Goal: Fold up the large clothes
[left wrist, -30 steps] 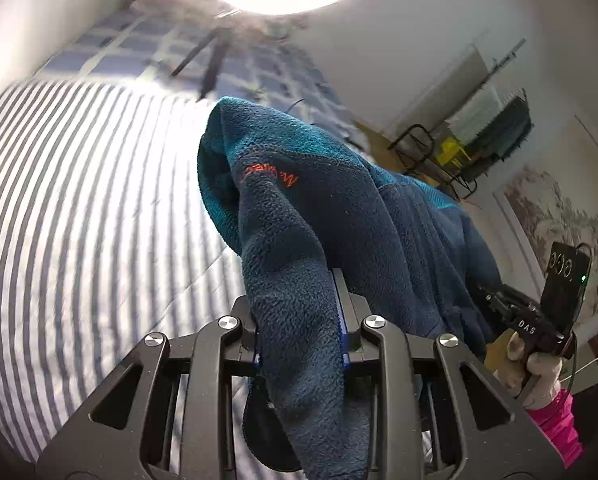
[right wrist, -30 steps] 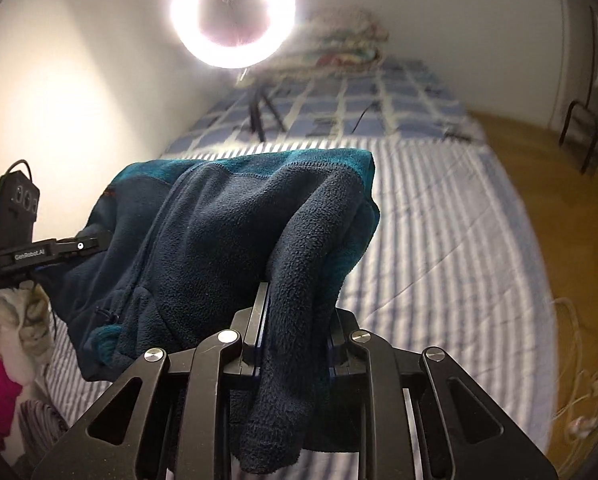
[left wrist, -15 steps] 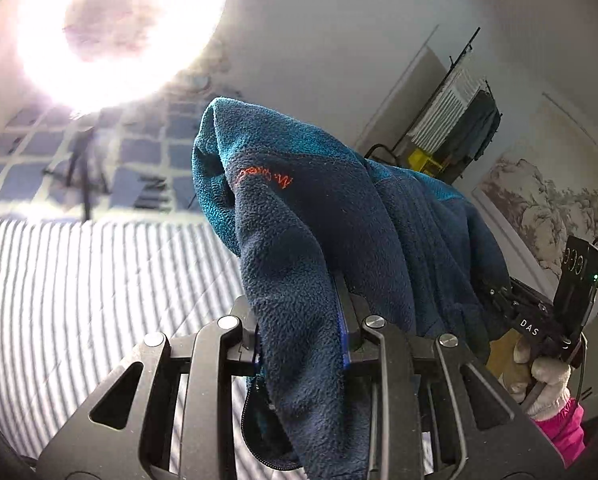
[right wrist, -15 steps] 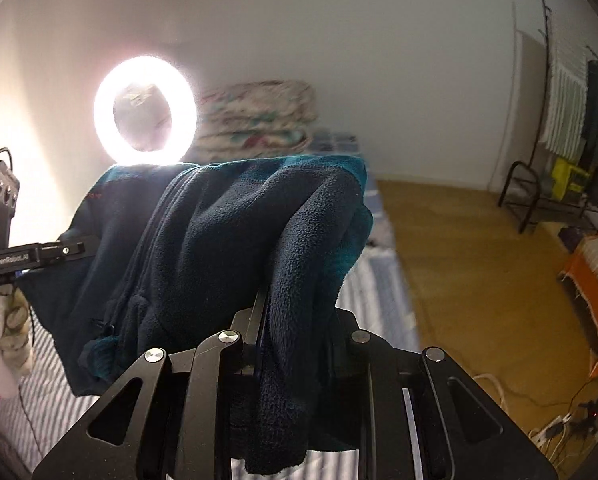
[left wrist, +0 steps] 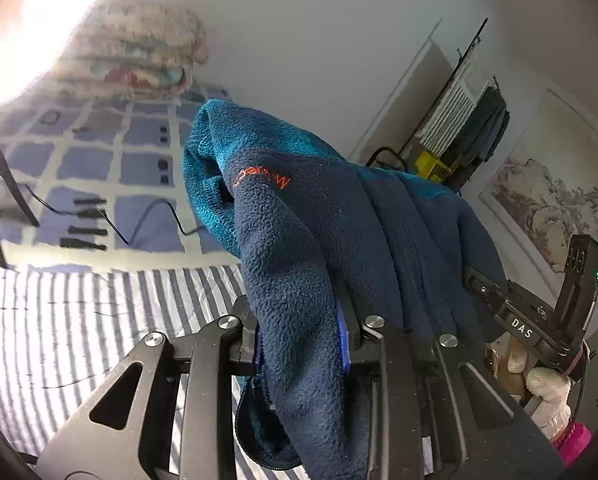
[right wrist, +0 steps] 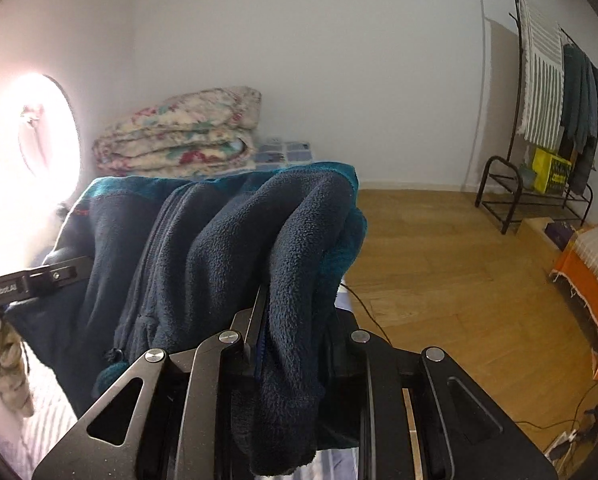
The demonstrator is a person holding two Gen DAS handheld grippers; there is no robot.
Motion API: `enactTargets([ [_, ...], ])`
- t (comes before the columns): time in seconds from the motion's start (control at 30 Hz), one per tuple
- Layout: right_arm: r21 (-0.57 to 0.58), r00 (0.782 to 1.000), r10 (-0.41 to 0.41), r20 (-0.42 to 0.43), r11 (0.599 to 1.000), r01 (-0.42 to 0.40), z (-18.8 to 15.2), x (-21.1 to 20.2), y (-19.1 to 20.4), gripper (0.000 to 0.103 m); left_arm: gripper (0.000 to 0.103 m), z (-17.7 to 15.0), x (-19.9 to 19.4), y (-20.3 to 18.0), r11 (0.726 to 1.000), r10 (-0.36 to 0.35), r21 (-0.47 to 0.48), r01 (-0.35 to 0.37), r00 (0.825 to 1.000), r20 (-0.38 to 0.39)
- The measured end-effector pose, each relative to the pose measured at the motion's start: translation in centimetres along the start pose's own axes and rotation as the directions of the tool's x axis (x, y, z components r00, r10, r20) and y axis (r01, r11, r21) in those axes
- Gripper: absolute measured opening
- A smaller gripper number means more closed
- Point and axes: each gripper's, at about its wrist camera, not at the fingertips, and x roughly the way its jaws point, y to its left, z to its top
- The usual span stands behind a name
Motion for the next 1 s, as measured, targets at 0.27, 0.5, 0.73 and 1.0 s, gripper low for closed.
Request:
enactTargets([
  [0.27, -0.016, 0.994, 0.003, -0.109, 1.0, -0.004, -4.5, 7.8, -2.2, 0.019, 0.025, -4.4, 8.8, 5.4, 0.999, 0.007, -0.052, -0.01, 0.998, -0.055],
  [0.5, 0.135, 0.98, 0.086, -0.177, 0.989, -0.062, -9.5, 12.6, -7.4, 0.024, 0.027, -7.6, 12.0, 11.9, 0.973, -0.092, -0.219, 0.072, 0.992, -0.083],
  [0.73, 0.21, 0.983, 0.101, -0.152, 0.975, -0.068, -10.5, 12.2, -8.9, 0.038, 0.034, -8.1, 11.7, 10.4, 0.99, -0.012, -0.141, 0.004, 0.998, -0.056],
  [1.0, 0.138, 0.965, -0.099, -0.242, 0.981, 0.136, -9.8, 10.0, -8.8, 0.04, 0.068, -8.1, 10.7, 11.3, 0.975, 0.063, -0.21, -0.077, 0.995, -0.071],
])
